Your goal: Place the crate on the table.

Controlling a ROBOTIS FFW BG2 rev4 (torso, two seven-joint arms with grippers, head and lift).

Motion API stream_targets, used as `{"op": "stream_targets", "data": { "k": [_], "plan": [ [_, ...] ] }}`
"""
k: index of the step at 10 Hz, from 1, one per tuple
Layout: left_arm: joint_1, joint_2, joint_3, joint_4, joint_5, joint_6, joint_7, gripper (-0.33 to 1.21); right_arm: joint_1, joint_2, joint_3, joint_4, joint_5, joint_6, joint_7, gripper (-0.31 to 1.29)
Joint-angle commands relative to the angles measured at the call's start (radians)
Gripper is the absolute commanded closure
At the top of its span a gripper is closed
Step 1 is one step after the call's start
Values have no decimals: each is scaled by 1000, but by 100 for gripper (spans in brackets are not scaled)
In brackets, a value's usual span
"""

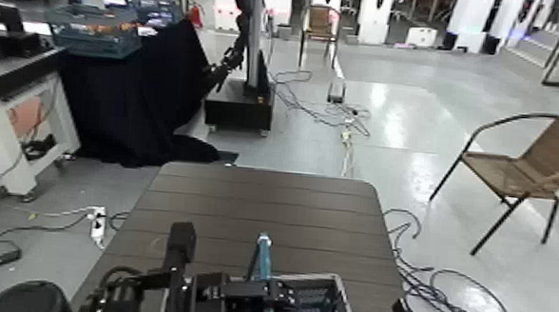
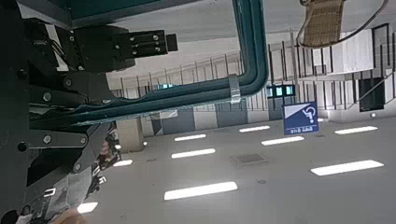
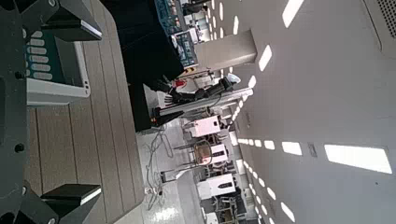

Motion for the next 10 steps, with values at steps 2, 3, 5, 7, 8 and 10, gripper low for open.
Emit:
{"op": "stream_targets", "data": {
  "k": [2,3,5,7,8,10],
  "plan": [
    [0,-1,2,2,0,0,-2,115,0,0,0,0,0,0,0,15],
    [0,-1,2,2,0,0,-2,115,0,0,0,0,0,0,0,15],
    [-3,-3,-3,8,0,-3,-2,115,0,2,0,0,0,0,0,15],
    [-34,1,-26,43,-2,-18,-2,115,0,2,2,2,0,0,0,15],
    [-55,-1,-34,68,-11,-26,-2,115,-2,0,3,2,0,0,0,15],
    [-115,-4,-48,137,-109,-54,-82,115,-2,2,3,3,-2,0,0,15]
  ]
}}
